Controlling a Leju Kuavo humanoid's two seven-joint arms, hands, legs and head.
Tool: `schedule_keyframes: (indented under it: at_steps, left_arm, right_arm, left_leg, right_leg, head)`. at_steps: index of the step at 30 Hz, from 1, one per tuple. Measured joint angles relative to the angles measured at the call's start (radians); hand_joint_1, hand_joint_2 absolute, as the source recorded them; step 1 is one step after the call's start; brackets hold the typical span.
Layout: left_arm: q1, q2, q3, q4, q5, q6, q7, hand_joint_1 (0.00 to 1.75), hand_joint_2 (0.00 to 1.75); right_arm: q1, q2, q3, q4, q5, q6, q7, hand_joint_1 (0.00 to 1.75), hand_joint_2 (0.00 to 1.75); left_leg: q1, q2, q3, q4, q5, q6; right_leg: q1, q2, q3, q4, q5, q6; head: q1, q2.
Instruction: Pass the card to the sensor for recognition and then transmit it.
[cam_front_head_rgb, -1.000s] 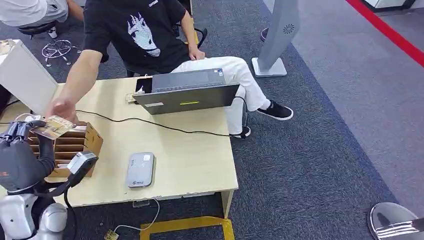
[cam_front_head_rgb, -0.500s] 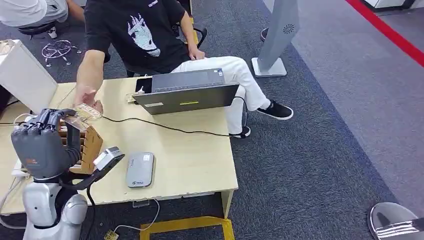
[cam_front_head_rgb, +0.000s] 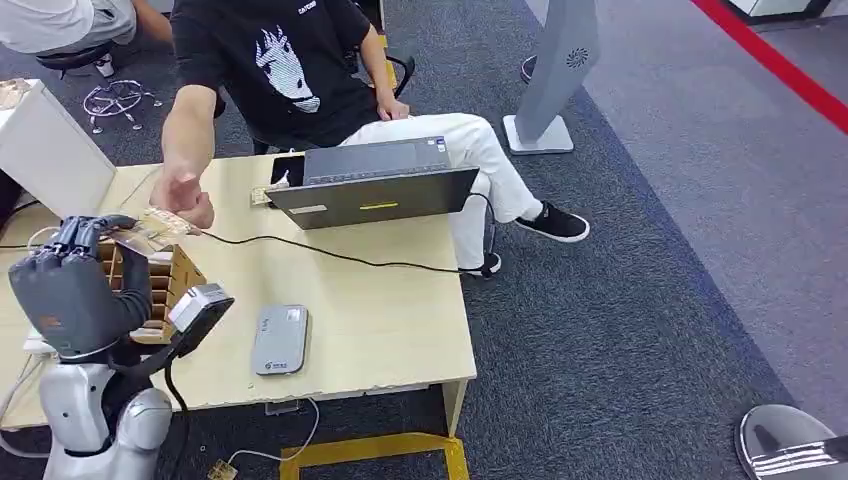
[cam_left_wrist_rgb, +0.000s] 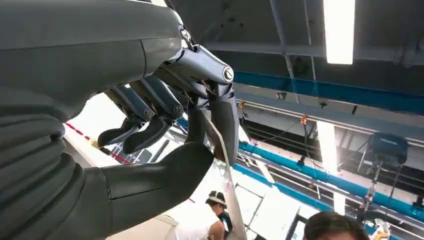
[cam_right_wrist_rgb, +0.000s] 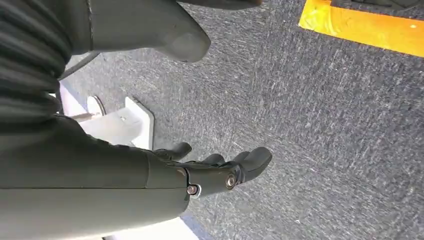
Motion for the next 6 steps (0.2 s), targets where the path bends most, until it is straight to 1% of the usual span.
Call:
schedule_keyframes:
  at_steps: [3, 6]
  left_arm:
    - [0.002, 0.023, 0.024, 0.013, 0.016, 0.0, -0.005, 1.75, 1.75]
    - [0.006, 0.034, 0.05, 0.024, 0.024, 0.0, -0.01, 1.75, 1.75]
  right_arm:
    - [0.003, 0.0, 0.0, 0.0, -0.002, 0.0, 0.001, 0.0, 1.75]
    - [0.003, 0.0, 0.0, 0.0, 0.004, 0.001, 0.004, 0.0, 1.75]
  left_leg:
    - [0.0, 0.0, 0.0, 0.0, 0.0, 0.0]
    - [0.0, 0.0, 0.0, 0.0, 0.0, 0.0]
  right_leg:
    - [0.0, 0.0, 0.0, 0.0, 0.0, 0.0]
    - [0.0, 0.0, 0.0, 0.0, 0.0, 0.0]
  head:
    - [0.0, 0.0]
    - [0.0, 0.0]
